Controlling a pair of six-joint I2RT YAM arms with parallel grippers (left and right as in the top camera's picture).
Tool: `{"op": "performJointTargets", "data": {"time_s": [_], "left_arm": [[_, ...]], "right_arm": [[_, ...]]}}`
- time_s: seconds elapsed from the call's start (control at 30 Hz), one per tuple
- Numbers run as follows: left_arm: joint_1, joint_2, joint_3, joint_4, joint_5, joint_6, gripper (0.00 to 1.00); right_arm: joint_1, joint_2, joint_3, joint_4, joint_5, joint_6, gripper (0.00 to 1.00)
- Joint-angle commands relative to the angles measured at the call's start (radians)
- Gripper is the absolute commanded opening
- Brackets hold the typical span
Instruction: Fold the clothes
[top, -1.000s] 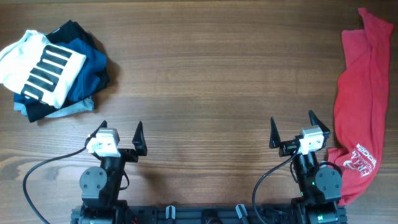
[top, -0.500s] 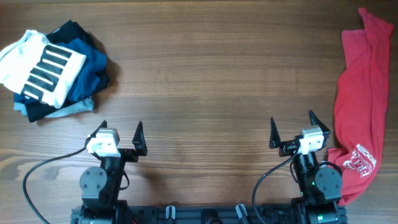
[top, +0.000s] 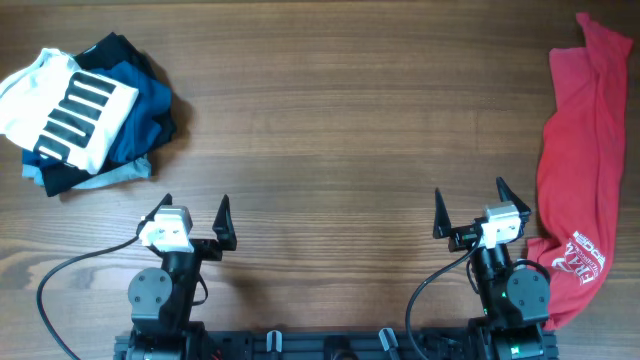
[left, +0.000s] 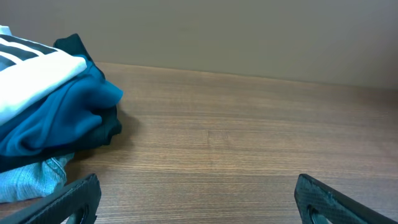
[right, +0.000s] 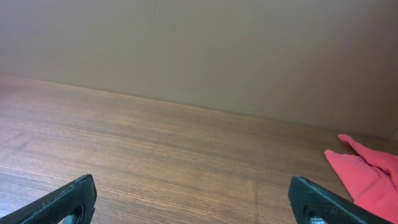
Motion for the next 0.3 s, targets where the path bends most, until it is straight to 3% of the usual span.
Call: {"op": "performJointTargets", "data": {"time_s": [0.0, 0.27], "left_arm": [[-0.005, -0.011, -0.008, 0.004, 0.012, 0.008, 1.0], [-0.005, -0.011, -0.008, 0.004, 0.012, 0.008, 1.0]], "right_arm": [[-0.007, -0.012, -0.004, 0.003, -0.016, 0.018, 1.0], [-0.007, -0.012, -0.004, 0.003, -0.016, 0.018, 1.0]]}}
